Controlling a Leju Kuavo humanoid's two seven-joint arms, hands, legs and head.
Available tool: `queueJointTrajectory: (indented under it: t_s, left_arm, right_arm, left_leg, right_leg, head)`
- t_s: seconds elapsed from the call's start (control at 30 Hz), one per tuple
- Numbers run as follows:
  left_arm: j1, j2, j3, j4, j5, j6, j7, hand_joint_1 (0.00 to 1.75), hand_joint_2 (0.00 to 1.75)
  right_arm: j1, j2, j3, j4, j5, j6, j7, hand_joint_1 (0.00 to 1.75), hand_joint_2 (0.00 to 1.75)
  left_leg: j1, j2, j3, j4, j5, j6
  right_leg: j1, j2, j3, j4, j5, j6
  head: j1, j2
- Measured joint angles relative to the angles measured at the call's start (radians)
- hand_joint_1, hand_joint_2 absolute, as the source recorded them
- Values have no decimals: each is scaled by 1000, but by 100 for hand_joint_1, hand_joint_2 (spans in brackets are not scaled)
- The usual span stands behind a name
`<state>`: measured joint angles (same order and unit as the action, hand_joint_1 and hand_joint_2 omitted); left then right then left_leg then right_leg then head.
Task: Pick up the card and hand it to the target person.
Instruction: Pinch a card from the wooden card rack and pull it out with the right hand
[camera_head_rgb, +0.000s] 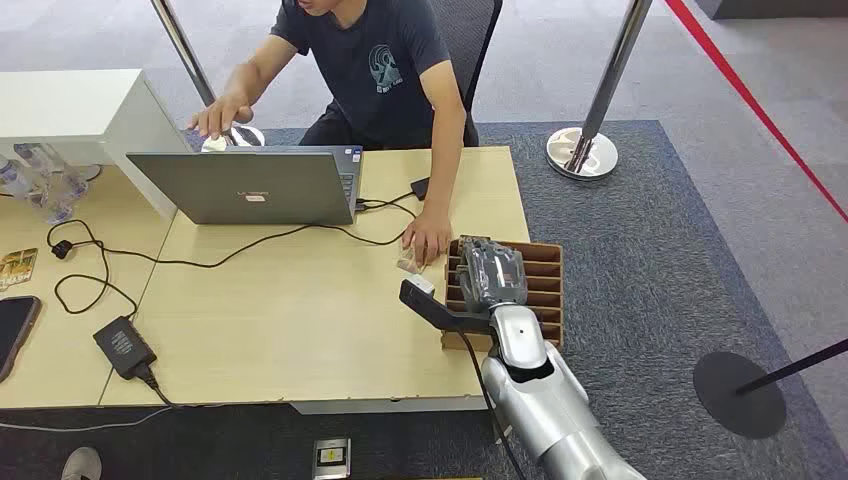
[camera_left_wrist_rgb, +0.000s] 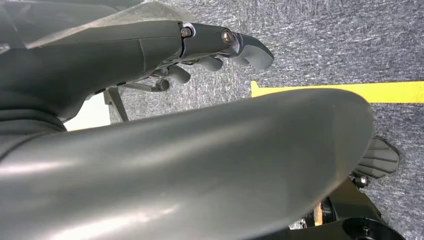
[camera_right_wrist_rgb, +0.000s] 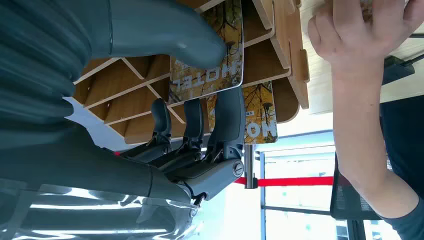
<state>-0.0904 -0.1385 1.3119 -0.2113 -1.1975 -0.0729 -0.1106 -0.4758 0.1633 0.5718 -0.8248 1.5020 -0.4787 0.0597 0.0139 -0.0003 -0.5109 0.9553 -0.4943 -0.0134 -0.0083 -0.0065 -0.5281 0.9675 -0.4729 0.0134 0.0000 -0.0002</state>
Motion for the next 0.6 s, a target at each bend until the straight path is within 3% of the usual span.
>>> queueJointTrajectory:
  t_s: [0.6]
  left_arm:
    - [0, 0, 0, 0, -2, -1, 0, 0, 0]
  right_arm:
    - [2, 0, -8, 0, 5, 3, -22, 132, 175]
  left_leg:
    - [0, 0, 0, 0, 0, 0]
  right_leg:
    - [0, 0, 0, 0, 0, 0]
  head:
    - [0, 0]
